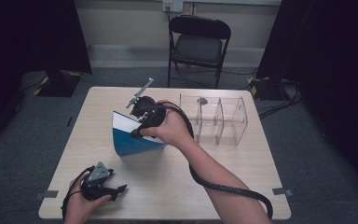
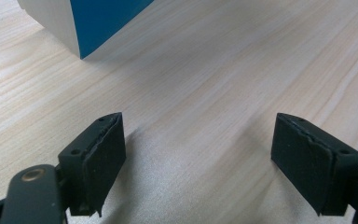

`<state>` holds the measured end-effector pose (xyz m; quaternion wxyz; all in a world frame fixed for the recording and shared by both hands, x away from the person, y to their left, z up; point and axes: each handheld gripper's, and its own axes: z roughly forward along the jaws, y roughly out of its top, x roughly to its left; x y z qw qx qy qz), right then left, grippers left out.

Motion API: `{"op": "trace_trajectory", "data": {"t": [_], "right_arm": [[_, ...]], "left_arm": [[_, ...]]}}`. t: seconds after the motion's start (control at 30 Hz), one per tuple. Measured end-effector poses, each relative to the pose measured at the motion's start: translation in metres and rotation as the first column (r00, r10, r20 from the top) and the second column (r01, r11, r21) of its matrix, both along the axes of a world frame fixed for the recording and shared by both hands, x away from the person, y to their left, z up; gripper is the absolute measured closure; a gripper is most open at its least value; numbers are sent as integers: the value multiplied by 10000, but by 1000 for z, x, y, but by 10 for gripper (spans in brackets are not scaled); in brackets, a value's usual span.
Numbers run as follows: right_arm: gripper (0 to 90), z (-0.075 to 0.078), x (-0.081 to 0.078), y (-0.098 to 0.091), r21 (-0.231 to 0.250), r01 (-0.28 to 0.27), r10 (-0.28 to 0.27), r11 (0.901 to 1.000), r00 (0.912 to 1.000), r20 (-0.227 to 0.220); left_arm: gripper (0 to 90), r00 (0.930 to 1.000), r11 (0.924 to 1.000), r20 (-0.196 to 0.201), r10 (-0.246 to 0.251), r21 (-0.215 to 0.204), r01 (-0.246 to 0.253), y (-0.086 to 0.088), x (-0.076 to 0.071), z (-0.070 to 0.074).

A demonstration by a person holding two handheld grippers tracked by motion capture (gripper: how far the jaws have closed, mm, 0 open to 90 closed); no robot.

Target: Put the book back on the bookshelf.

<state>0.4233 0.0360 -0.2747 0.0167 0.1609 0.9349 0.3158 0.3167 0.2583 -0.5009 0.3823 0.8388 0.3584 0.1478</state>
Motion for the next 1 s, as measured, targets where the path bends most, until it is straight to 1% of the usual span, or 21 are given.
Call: {"op": "trace_trajectory", "data": {"t": [0.03, 0.13, 0.17, 0.23, 0.27, 0.33, 0.4, 0.47, 0.5, 0.53, 0.6, 0.7, 0.73, 0.77, 0.8, 0.87, 0.9, 0.93, 1.0], "right_arm": [[614, -1, -2, -1, -2, -84, 84, 10000, 9999, 69], [616, -1, -4, -1, -52, -25, 26, 10000, 10000, 32], [616, 0, -7, -2, -150, -80, 81, 9999, 9999, 88], [617, 0, -8, -2, -126, -61, 63, 9999, 9999, 153], [617, 1, -11, -4, -163, 12, -12, 9999, 10000, 33], [617, 2, -12, -6, -140, 47, -46, 9999, 10000, 29], [617, 5, -15, -9, -143, 183, -185, 9997, 9997, -133], [615, 8, -15, -13, -85, 201, -202, 9998, 9997, -149], [613, 8, -14, -15, -32, 304, -305, 9995, 9993, -217], [610, 7, -11, -17, 165, 348, -344, 9993, 9991, -229], [608, 7, -10, -18, 233, 448, -442, 9987, 9987, -236], [601, 4, -5, -17, 584, 524, -509, 9969, 9984, -263], [599, 3, -4, -16, 610, 514, -498, 9968, 9984, -273], [593, 3, -2, -15, 643, 409, -397, 9971, 9990, -208], [589, 3, -1, -15, 660, 437, -424, 9969, 9989, -203], [575, 2, 3, -14, 819, 371, -380, 9960, 9992, 91], [573, 2, 5, -13, 897, 434, -447, 9950, 9989, 135], [571, 2, 8, -12, 911, 253, -275, 9955, 9994, 224], [543, 1, 10, -10, 920, 162, -185, 9956, 9996, 236]], "left_arm": [[180, 10000, 10000, 1, -9, 19, 9, 1, 0, 0], [184, 10000, 10000, -35, 21, -63, -21, 1, 0, 0], [185, 10000, 10000, -36, 20, -60, -20, 1, 0, 0], [186, 10000, 10000, -24, 20, -48, -20, 1, 0, 0], [186, 10000, 10000, -19, 18, -52, -18, 1, 0, 0], [186, 10000, 10000, -23, 26, -52, -26, 1, 0, 0], [186, 10000, 10000, 4, 12, 3, -12, 0, 0, 0], [186, 10000, 10000, 4, 23, 26, -23, 0, 0, 0], [186, 10000, 10000, -18, 30, -9, -30, 0, 0, 0], [186, 10000, 10000, -22, 46, -16, -46, 0, -1, 0], [186, 10000, 10000, -18, 49, -9, -49, 0, -1, 0], [185, 10000, 10000, -14, 18, -24, -18, 0, -1, 0], [186, 10000, 10000, -32, 24, -61, -24, 1, -1, 0], [186, 10000, 10000, -31, 3, -44, -3, 1, -1, 0], [186, 10000, 10000, -32, 12, -63, -12, 1, -1, 0], [186, 10000, 10000, -38, -32, -35, 32, 1, 0, 0], [186, 10000, 10000, -41, -30, -55, 30, 2, 0, 0], [186, 10000, 10000, -21, -60, -48, 60, 2, 0, 0], [186, 10000, 9999, -81, -14, -143, 12, 2, -1, 0]]}}
